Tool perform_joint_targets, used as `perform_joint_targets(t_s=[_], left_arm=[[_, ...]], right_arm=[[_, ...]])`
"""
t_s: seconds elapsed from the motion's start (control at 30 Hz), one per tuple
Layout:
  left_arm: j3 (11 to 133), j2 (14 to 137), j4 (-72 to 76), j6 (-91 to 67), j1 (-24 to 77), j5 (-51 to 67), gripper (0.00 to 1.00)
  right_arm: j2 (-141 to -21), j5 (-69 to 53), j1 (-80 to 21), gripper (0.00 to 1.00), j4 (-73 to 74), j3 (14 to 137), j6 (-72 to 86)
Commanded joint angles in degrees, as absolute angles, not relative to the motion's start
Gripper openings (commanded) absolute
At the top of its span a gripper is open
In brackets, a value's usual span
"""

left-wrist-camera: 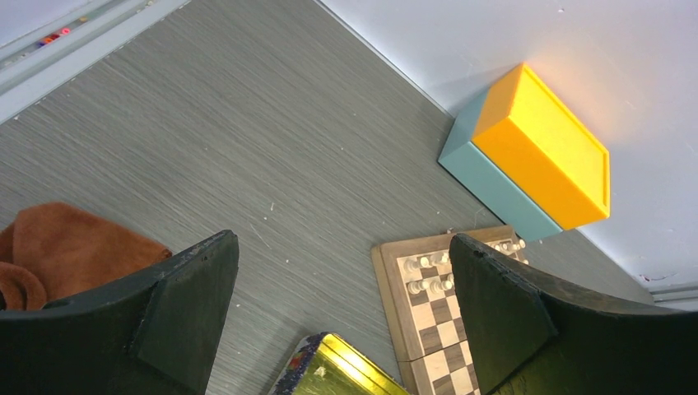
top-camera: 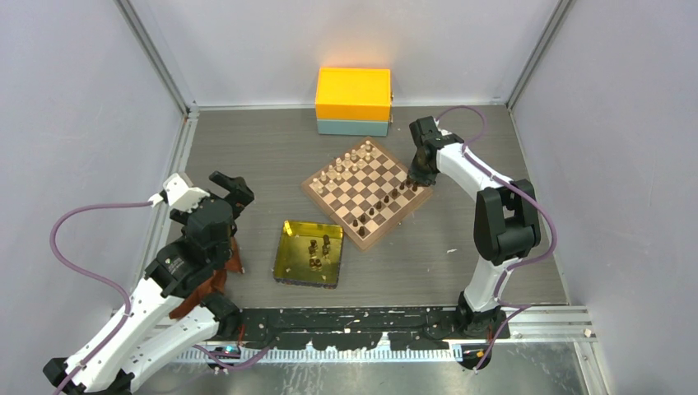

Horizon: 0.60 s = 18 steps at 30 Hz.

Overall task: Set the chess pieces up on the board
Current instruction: Place the chess piece on the chessboard.

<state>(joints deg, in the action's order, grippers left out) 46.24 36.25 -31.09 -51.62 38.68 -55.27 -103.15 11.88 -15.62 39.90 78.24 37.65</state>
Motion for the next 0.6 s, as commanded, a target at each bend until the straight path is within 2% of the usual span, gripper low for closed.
perform_joint_targets(t_s=[0.0,0.57], left_arm=[[46.05,35.6,-29.31,-51.09,38.95,-56.26,1.0],[45.37,35.6,-29.67,-51.85,38.94,-56.16,1.0]], right_arm=[[-101.79,12.4,-15.44,0.26,39.73,79.68,37.31],[-96.38,13.69,-16.96,0.28,41.63,81.56,35.92]])
